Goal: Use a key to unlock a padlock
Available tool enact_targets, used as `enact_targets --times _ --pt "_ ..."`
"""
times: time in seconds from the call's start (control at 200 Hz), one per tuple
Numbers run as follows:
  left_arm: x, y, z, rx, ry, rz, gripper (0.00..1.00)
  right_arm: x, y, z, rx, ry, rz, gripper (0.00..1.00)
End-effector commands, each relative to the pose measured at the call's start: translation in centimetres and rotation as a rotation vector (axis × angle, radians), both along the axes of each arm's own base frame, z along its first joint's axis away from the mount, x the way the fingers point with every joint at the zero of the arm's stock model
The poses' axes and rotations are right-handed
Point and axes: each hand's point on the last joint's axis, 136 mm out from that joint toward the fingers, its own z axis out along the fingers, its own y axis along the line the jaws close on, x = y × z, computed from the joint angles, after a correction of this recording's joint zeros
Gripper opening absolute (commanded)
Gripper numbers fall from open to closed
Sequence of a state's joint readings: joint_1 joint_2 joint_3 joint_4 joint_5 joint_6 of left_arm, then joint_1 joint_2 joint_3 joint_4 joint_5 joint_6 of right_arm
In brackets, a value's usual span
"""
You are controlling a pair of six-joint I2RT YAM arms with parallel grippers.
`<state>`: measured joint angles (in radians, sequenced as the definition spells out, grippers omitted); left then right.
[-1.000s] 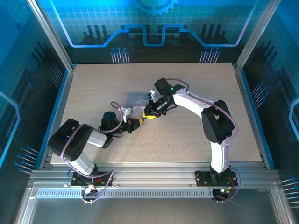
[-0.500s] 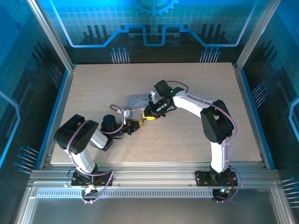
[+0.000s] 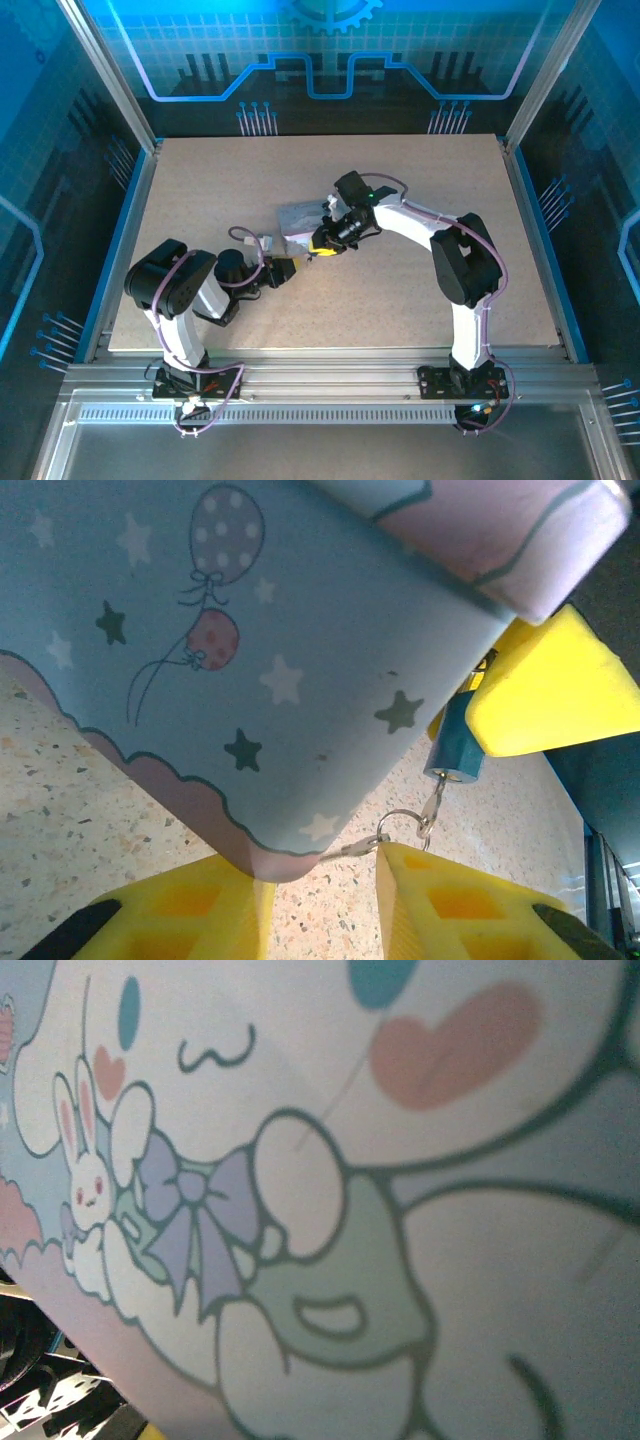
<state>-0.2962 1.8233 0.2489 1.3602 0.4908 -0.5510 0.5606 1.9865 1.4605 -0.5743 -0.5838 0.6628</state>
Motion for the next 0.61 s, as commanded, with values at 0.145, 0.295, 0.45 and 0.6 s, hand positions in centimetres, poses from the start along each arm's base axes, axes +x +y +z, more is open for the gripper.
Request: enact_targets --times 0.145,0.295,0.45,0.6 --pt "-0.7 -1.3 3.2 -0.033 -0.114 -0.081 0.32 -0.8 -0.3 0.8 0.065 0.083 0.005 0.00" --pt "-1.2 -2.0 3.6 -0.034 -0.133 -0.111 0.32 -0.7 -0.2 1.0 0.078 0.090 0.006 0.00" --pt "-1.3 -1.3 2.4 -0.011 -0.101 -0.072 0.34 -0.5 -0.4 0.7 0.068 0.091 -0.006 0.00" --pt "-1.7 -1.1 2.0 -0.003 -0.090 -0.065 0.35 -0.1 -0.6 0.5 0.062 0.086 -0.031 0.00"
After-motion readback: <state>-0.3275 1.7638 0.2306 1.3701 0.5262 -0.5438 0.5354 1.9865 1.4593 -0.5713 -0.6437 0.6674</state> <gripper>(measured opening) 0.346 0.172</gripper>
